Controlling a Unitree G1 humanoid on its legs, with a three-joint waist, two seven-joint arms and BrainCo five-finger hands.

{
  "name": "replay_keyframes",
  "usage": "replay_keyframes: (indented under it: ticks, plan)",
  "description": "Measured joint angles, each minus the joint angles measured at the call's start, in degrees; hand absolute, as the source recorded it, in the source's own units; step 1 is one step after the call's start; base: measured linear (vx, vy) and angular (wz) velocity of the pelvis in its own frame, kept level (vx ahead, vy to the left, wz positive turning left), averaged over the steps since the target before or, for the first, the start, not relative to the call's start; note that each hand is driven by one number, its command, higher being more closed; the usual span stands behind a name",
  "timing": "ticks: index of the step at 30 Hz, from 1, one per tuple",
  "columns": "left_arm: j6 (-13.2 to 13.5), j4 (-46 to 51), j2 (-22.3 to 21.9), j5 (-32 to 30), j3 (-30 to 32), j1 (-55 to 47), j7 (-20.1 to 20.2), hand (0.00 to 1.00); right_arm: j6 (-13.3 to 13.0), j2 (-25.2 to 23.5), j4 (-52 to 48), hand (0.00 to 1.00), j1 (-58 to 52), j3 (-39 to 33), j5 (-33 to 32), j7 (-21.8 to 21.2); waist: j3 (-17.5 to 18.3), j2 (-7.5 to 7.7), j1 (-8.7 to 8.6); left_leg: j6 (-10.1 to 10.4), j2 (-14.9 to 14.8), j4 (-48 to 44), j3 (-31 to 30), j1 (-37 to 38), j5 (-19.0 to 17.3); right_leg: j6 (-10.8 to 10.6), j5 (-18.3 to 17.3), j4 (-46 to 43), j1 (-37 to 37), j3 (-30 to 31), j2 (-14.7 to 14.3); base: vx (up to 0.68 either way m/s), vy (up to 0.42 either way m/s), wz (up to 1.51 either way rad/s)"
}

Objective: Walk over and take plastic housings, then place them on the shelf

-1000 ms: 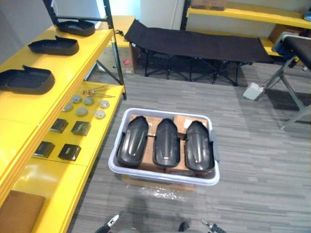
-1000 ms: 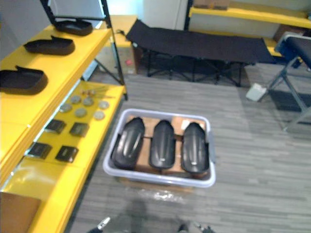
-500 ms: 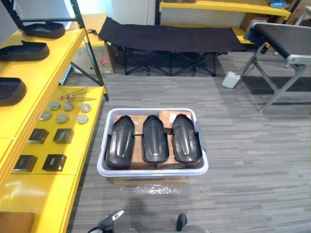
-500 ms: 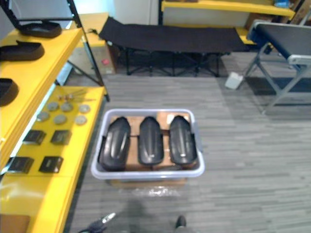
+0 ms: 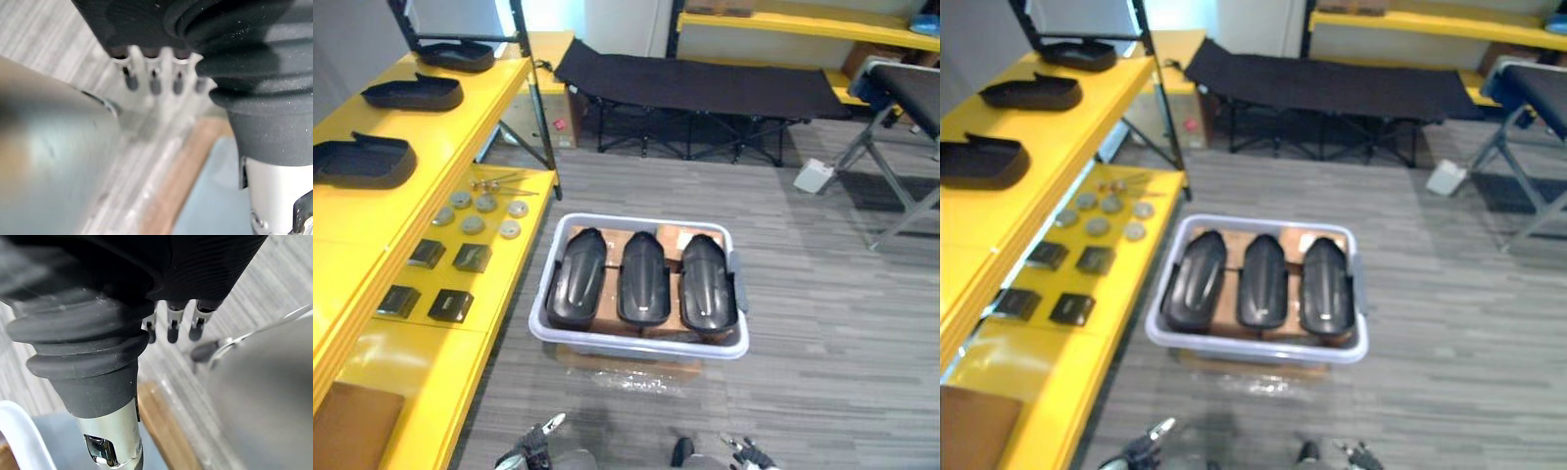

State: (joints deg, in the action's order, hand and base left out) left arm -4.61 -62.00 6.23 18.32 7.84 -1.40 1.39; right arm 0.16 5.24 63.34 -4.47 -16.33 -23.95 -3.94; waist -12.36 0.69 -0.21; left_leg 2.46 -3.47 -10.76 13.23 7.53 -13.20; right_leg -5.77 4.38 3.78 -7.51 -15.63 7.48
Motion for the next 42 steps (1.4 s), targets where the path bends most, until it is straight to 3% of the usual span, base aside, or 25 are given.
replay_keyframes:
  ticks: [2, 5, 6, 15, 17, 22, 28, 32, 36, 40, 42]
  plan:
    - [-0.1, 0.0, -0.3, -1.1, -2.1, 0.1, -0.1, 0.00, -0.3, 0.3, 0.0, 0.00, -0.7, -1.6, 0.0, 0.4, 0.3, -0.51, -0.90, -0.2, 0.5, 3.4, -0.2, 1.0, 0.8, 0.0, -0.4, -1.5, 1.0, -0.2, 0.4, -0.04, 0.016, 0.05]
    - [-0.1, 0.1, -0.5, -1.6, -4.3, 0.5, -0.1, 0.00, -0.5, 0.1, 0.0, 0.00, -2.9, -3.4, -0.1, 0.3, 0.5, -0.79, -0.89, -0.4, 1.3, 5.4, -0.8, 2.3, 2.2, -0.2, -0.8, -2.4, 0.6, -1.1, 1.1, -0.01, 0.014, 0.11]
    - [-1.4, 0.0, 1.2, -2.7, -7.0, -0.3, -1.3, 0.00, -1.5, -2.0, 0.1, 0.00, -3.9, -1.4, -2.3, -1.0, 3.1, 1.95, -0.73, -1.0, 3.1, 13.3, -0.9, 6.6, 5.6, -0.9, -0.5, -1.1, -1.3, -1.6, 1.5, 0.00, 0.006, 0.08]
    - [-1.1, 0.1, 1.3, -2.4, -6.8, -0.2, -2.4, 0.00, -1.5, -2.4, 0.1, 0.00, -3.0, 0.2, -2.2, -0.9, 2.8, 2.41, -0.70, -1.5, 3.8, 12.2, -1.7, 2.1, 6.2, -1.2, -0.5, -2.6, 2.9, -2.2, 3.0, -0.02, 0.002, 0.04]
    - [-0.6, 0.4, 1.7, -2.4, -6.7, 0.3, -3.0, 0.00, -1.4, -2.8, 0.1, 0.00, -1.9, 0.5, -2.1, -0.9, 1.3, 2.87, -0.67, -1.7, 4.3, 11.3, -1.7, 0.6, 6.2, -1.4, -0.3, -3.3, 4.2, -2.1, 3.5, -0.03, 0.001, 0.07]
    - [1.3, 3.1, 1.8, -2.4, -6.4, 1.2, -3.7, 0.00, -1.0, -3.2, -2.1, 0.00, 0.5, 1.6, -1.1, 1.2, -2.7, 4.02, -0.46, -2.5, 4.3, 5.3, -0.7, -4.9, 3.9, -1.8, 0.6, -3.8, 8.0, -0.6, 4.2, -0.07, 0.016, -0.09]
    - [3.3, 4.1, 1.1, -2.5, -6.8, 1.6, -4.7, 0.00, -1.9, -2.9, -3.5, 0.00, 1.3, 1.6, -3.7, 10.5, -5.1, 2.06, -0.18, -2.6, 2.8, -1.0, 2.9, -8.4, -0.9, -1.7, 1.7, -3.1, 10.5, 4.3, 2.8, -0.03, 0.009, -0.38]
    - [3.3, 4.2, 1.1, -2.5, -6.5, 1.7, -4.9, 0.00, -4.0, -3.1, -3.8, 0.00, 1.3, -3.0, -6.1, 15.6, -5.3, 2.02, -0.26, -2.5, 2.2, -1.6, 2.9, -8.5, -1.1, -1.4, 1.5, -3.0, 10.4, 4.6, 2.2, 0.04, -0.017, -0.02]
    - [3.2, 4.4, 1.4, -3.3, -4.2, 1.5, -4.8, 0.00, -7.2, -1.6, -7.2, 0.00, 1.5, -13.2, -9.0, 21.2, -5.6, 2.27, 0.05, -1.9, 1.1, -1.9, 3.4, -7.2, -1.7, -1.1, 1.6, -3.4, 9.2, 5.0, 1.5, 0.04, -0.017, -0.04]
    - [3.1, 4.6, 2.5, -3.6, -1.7, 0.5, -4.8, 0.00, -11.8, 4.2, -16.8, 0.00, 3.5, -20.7, -8.8, 24.4, -5.7, 2.51, 1.06, -1.6, -0.3, -3.6, 5.1, -6.6, -3.2, 0.1, 2.6, -3.6, 9.6, 7.2, 0.1, 0.00, 0.006, -0.29]
    - [3.2, 5.2, 2.9, -3.2, -1.5, -1.1, -4.8, 0.00, -16.0, 10.6, -24.1, 0.00, 6.5, -21.3, -8.0, 25.2, -5.9, 2.59, 1.16, -1.8, -0.7, -5.7, 6.3, -7.1, -4.5, 0.1, 2.6, -3.6, 10.4, 8.9, -0.5, -0.02, 0.004, -0.42]
